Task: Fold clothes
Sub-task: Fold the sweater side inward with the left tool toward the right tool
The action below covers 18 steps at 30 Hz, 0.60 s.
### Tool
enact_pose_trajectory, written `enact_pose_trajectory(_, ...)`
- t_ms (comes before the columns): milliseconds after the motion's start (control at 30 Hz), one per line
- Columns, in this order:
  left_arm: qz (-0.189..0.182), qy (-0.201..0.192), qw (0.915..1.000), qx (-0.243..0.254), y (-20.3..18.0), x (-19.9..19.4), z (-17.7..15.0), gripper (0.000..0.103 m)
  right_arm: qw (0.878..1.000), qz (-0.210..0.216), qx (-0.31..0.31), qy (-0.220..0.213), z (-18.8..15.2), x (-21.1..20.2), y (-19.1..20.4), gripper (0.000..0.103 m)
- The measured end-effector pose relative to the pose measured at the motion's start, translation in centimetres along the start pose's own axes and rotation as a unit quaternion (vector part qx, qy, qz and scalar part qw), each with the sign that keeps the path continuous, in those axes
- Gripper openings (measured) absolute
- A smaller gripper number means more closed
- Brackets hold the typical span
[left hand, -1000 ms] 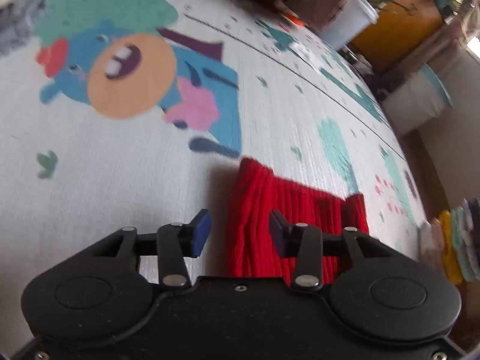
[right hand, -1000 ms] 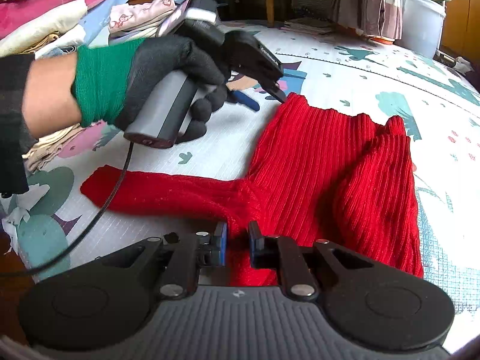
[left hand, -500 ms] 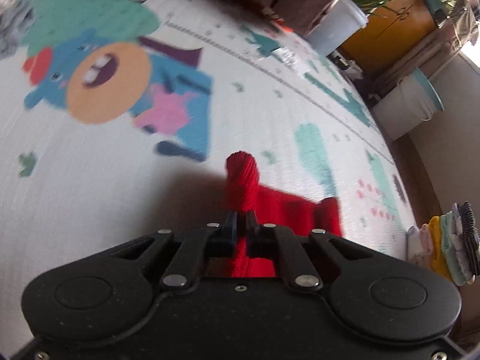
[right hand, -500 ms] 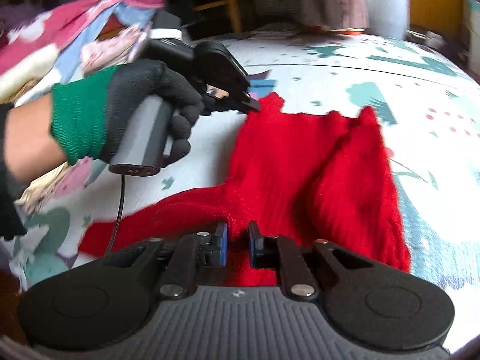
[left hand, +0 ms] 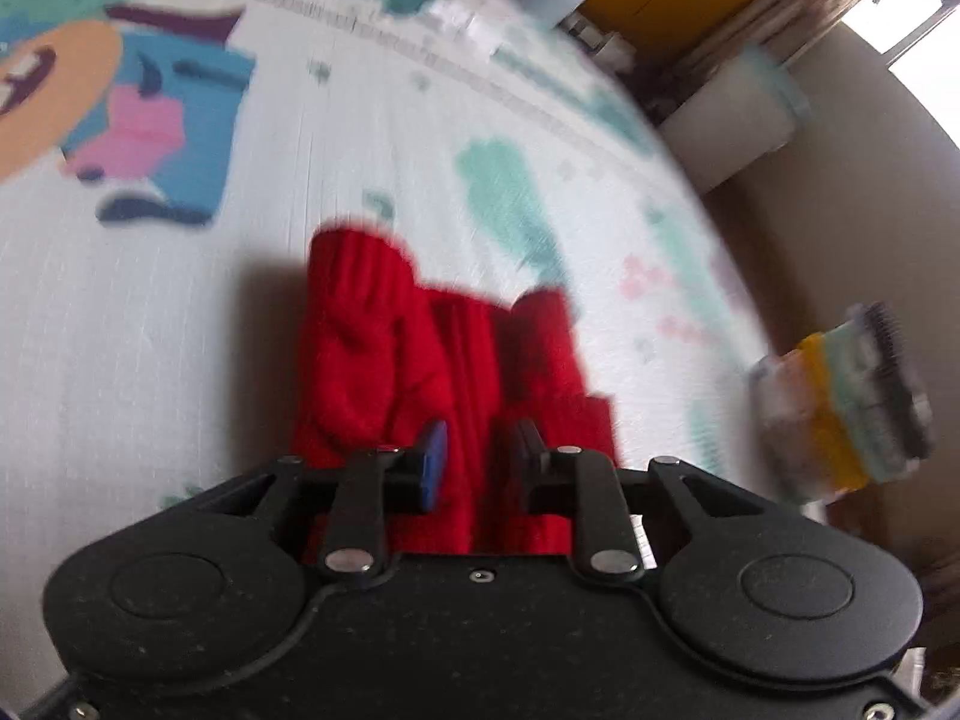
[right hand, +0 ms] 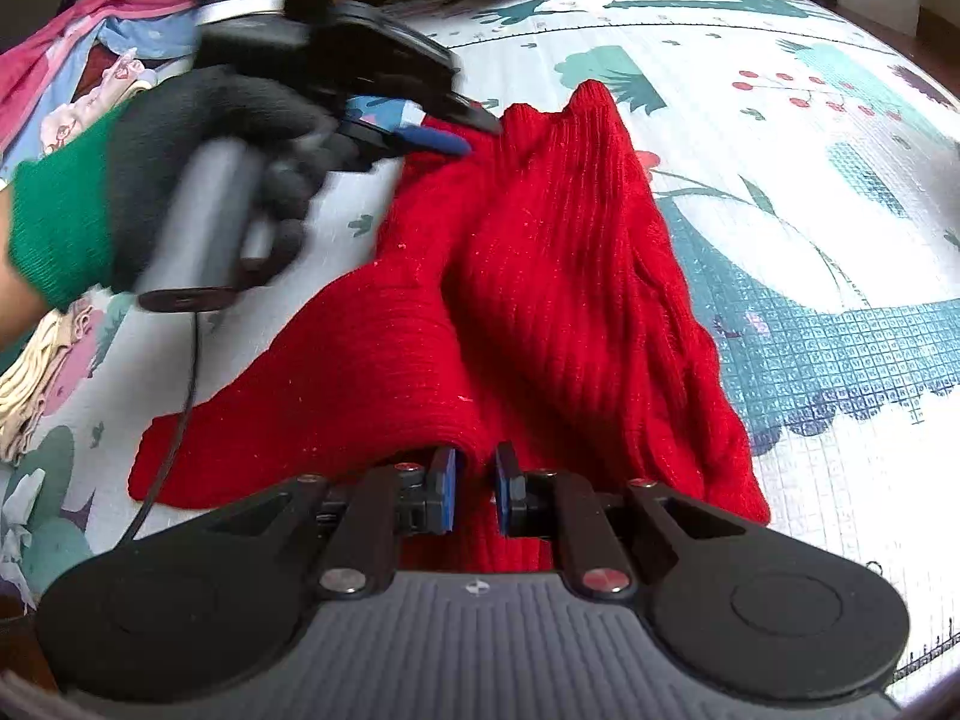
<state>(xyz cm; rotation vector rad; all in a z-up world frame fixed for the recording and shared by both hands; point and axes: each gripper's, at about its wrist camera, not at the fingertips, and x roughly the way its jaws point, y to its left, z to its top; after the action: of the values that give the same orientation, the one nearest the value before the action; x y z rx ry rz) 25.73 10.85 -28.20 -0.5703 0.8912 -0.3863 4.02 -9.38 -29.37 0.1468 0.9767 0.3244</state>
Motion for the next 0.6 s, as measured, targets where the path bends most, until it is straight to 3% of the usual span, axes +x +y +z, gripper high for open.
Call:
enact_pose_trajectory(67, -0.004, -0.019, 0.9998, 0.011, 0.9, -1.9, 0.4, 0.021, 1.0, 0.002, 0.008, 0.0, -0.1, 0.0, -0.2, 0.015)
enact_pose_trajectory(200, 0.023, -0.023, 0.998, 0.055, 1.7, -3.1, 0.5, 0.02, 1.0, 0.004, 0.016, 0.001, -0.2, -0.2, -0.1, 0.015)
enact_pose_trajectory(333, 0.005, 0.004, 0.9939, 0.111, 0.4, -0.7, -1.0, 0.02, 1.0, 0.006, 0.029, 0.006, 0.0, -0.3, -0.3, 0.015)
enact_pose_trajectory(400, 0.033, 0.047, 0.9841, 0.168, -0.6, 1.5, -2.6, 0.02, 0.999, 0.011, 0.036, 0.012, 0.2, -0.2, -0.5, 0.015)
enact_pose_trajectory(500, 0.052, 0.044, 0.9655, 0.251, -2.6, 1.8, -3.6, 0.02, 0.999, 0.017, 0.028, 0.015, 0.2, -0.5, -0.2, 0.016)
enact_pose_trajectory(600, 0.033, 0.027, 0.9621, 0.269, -3.7, -0.3, -3.3, 0.02, 1.0, 0.022, 0.009, 0.007, 0.0, -1.4, 0.2, 0.019)
